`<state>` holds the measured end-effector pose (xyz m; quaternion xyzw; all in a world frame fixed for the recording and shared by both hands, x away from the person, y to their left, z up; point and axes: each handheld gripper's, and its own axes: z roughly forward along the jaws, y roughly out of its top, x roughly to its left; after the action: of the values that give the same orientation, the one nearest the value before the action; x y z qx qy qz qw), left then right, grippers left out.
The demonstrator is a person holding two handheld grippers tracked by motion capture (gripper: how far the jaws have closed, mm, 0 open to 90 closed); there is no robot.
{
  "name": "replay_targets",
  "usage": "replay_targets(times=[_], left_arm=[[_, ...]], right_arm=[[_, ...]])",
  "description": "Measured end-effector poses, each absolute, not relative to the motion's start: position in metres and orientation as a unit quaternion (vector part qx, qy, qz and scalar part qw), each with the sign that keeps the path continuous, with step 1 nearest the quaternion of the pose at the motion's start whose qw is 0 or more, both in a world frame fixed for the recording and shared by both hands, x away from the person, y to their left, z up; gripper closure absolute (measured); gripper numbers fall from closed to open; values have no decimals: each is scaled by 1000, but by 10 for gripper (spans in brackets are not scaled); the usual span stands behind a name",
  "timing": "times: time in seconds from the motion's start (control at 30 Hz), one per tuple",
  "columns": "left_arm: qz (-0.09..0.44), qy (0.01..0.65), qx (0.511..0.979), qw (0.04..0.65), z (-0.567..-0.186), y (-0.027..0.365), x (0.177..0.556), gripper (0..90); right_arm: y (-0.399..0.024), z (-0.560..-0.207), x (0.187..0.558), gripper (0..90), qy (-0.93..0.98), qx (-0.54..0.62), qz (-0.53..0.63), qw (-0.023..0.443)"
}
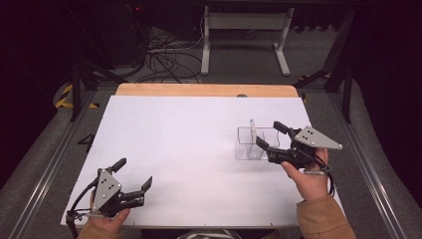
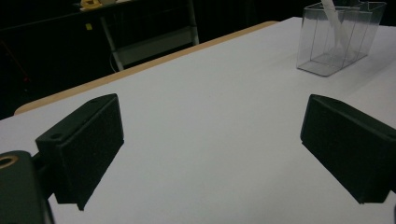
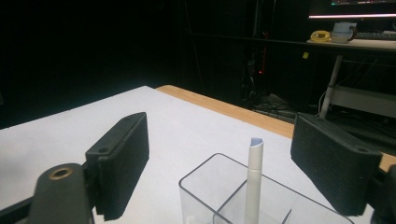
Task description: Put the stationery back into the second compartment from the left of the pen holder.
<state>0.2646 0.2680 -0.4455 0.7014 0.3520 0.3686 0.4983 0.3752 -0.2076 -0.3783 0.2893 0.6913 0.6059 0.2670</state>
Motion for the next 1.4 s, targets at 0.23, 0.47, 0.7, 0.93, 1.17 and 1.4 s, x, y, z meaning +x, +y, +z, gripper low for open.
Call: replay_targets(times=[0.23,0.47,0.7,0.93,1.17,1.4], left_arm=[[369,351,702,498,-445,268,264,68],[363,353,701,502,-445,269,264,67],[365,352,702,501,-444,268,263,68],[364,353,702,500,-445,268,264,68],[365,353,704,496,-445,267,264,71],[364,353,704,497,-445,268,264,71]], right_arm=[[-211,-377,369,190,699,276,607,258],[-214,-375,347,209,688,246,635,253],[-220,-389,339,201,707,271,613,225],[-229,-408,337,180,721,284,594,214],[-229,-423,335,188,733,295,574,216],[-229,-441,337,198,737,309,562,213]])
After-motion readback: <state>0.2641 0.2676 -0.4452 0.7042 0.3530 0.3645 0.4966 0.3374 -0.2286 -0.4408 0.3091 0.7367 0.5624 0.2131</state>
